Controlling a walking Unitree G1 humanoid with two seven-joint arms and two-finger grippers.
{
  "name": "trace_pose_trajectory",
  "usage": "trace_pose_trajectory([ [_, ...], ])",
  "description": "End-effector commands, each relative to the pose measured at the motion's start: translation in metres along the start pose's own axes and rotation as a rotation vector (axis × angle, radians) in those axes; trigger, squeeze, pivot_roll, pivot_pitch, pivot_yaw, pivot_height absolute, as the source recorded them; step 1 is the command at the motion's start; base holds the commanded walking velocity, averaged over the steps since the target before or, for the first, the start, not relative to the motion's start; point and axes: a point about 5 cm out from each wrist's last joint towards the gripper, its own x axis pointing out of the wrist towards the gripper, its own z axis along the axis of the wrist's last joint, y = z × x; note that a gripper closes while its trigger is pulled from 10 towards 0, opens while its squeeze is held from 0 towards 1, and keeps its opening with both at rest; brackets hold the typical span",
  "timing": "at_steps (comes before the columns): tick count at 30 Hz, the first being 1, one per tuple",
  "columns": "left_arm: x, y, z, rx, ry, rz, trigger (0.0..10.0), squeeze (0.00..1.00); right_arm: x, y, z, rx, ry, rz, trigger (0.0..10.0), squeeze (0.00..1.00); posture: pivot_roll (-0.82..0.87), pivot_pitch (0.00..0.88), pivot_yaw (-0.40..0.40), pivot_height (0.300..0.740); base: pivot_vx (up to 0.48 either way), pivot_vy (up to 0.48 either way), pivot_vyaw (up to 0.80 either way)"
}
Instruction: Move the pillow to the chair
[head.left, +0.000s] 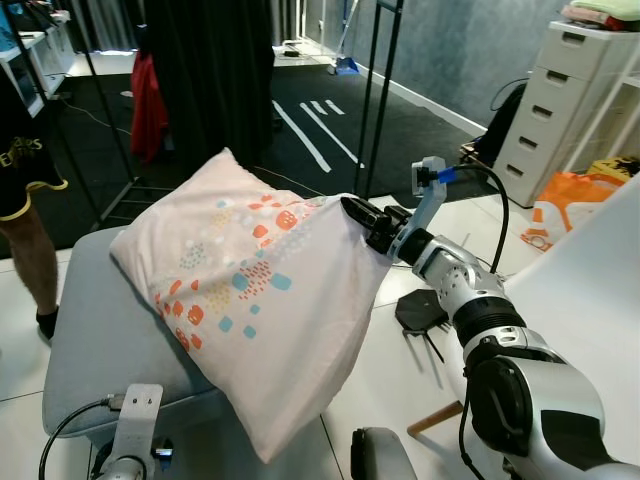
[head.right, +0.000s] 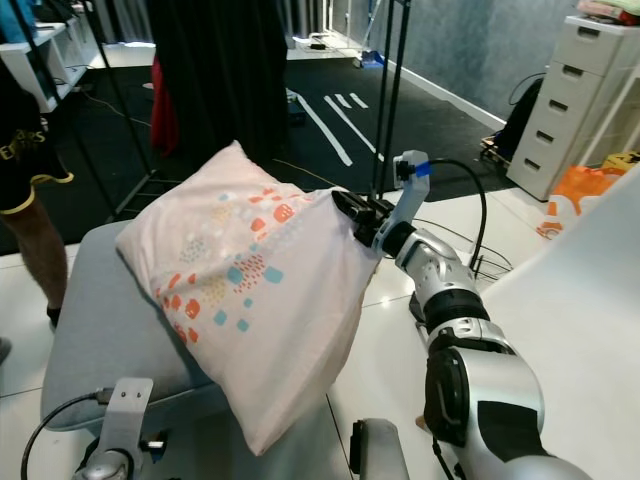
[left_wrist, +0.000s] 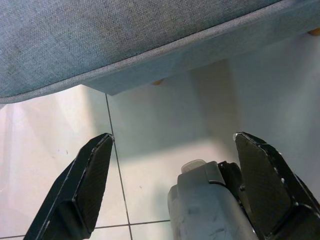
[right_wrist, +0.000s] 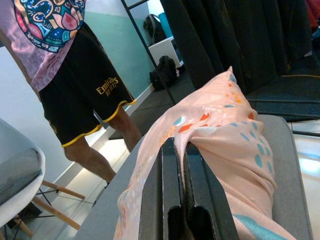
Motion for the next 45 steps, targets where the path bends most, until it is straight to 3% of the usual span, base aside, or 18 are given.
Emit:
trace_pose_trajectory([
  [1, -0.001, -0.002, -0.004, 0.014, 0.021, -0.003, 10.0, 0.0, 0.005, 0.005, 0.019, -0.041, -0.064, 0.029, 0.0, 0.0, -0.13, 0.006, -0.03, 0.413, 0.0, 0.0, 0.0],
  [9, -0.001, -0.002, -0.004, 0.02, 0.024, -0.007, 10.0, 0.0, 0.005, 0.006, 0.022, -0.044, -0.075, 0.023, 0.0, 0.0, -0.13, 0.016, -0.028, 0.433, 0.0, 0.0, 0.0],
  [19, 0.0, -0.003, -0.002, 0.01, 0.018, -0.005, 10.0, 0.0, 0.007, 0.006, -0.004, -0.004, -0.015, -0.016, 0.0, 0.0, -0.13, 0.003, -0.049, 0.467, 0.0, 0.0, 0.0],
  [34, 0.0, -0.002, -0.003, 0.004, 0.02, -0.006, 10.0, 0.0, 0.019, 0.017, 0.009, 0.002, -0.071, 0.017, 0.0, 0.0, -0.09, 0.0, -0.054, 0.526, 0.0, 0.0, 0.0],
  [45, -0.001, -0.002, -0.005, 0.0, 0.024, -0.013, 10.0, 0.0, 0.014, 0.012, -0.001, 0.008, -0.055, -0.02, 0.0, 0.0, -0.08, 0.0, -0.045, 0.576, 0.0, 0.0, 0.0],
])
